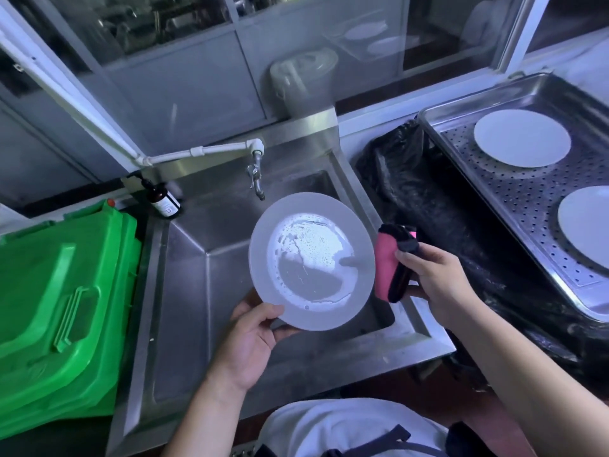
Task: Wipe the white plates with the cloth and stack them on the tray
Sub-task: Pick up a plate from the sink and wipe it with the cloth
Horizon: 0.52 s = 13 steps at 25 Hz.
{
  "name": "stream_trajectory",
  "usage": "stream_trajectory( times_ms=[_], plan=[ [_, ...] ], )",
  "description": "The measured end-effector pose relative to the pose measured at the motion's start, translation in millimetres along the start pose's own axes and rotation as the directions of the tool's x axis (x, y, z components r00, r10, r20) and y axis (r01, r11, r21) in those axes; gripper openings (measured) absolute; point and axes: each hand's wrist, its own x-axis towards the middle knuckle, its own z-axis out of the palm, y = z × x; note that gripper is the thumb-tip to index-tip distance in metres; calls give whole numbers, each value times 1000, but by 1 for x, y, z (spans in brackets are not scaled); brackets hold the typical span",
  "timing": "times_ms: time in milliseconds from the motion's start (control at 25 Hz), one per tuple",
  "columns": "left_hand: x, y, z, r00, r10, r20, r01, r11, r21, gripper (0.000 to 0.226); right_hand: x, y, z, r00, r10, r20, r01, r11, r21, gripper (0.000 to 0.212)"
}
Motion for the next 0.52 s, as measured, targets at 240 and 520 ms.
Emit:
stream_trajectory(
  times_ms=[240, 520],
  plan=[
    [-1, 29, -27, 997, 51, 63, -53, 999, 15, 52, -10, -44, 59, 951, -296, -85, 280, 946, -164, 13],
    [-4, 72, -17, 964, 158, 212, -187, 974, 125, 66, -13, -75, 157, 810, -584, -47, 392, 599, -698, 29]
  ],
)
